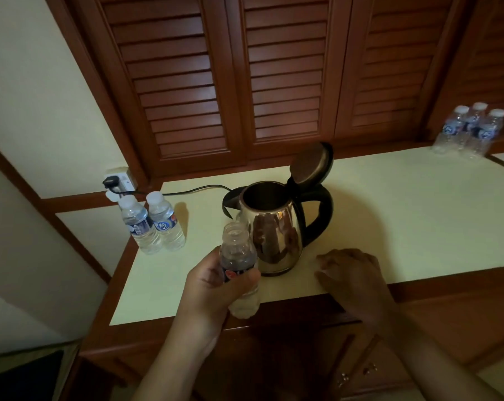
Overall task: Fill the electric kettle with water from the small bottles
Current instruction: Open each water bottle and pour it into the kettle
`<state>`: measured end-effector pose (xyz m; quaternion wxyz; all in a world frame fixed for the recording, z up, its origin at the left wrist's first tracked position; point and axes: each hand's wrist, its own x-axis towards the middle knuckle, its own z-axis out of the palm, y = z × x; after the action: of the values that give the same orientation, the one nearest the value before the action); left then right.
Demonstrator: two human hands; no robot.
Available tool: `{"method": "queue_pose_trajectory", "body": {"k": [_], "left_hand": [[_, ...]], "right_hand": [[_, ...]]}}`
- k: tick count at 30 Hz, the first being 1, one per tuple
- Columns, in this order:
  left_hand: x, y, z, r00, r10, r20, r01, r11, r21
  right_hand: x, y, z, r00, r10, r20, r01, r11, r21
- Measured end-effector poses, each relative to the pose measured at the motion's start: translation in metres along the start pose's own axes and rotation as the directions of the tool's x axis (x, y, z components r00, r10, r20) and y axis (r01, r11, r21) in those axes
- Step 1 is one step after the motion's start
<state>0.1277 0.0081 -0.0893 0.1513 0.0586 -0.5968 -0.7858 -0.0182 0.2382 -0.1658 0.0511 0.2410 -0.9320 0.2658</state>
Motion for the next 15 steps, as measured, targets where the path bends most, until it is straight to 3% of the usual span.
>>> {"method": "queue_pose_trajectory", "body": {"k": [5, 10, 15], "left_hand": [[-0.004, 0.006, 0.004, 1.0, -0.002, 0.007, 0.002, 1.0, 0.031], [-0.002, 0.015, 0.006, 0.998, 0.025, -0.056, -0.021, 0.997, 0.074], [0.001, 0.04, 0.008, 0.983, 0.136, -0.12, -0.092, 0.943, 0.321]], "right_hand": [[0.006, 0.005, -0.008, 0.999, 0.009, 0.034, -0.006, 0.997, -0.082], [0.015, 0.005, -0.012, 0.967, 0.053, 0.248, 0.006, 0.973, -0.23], [0.017, 0.006, -0.004, 0.958, 0.06, 0.279, 0.035, 0.945, -0.324]]}}
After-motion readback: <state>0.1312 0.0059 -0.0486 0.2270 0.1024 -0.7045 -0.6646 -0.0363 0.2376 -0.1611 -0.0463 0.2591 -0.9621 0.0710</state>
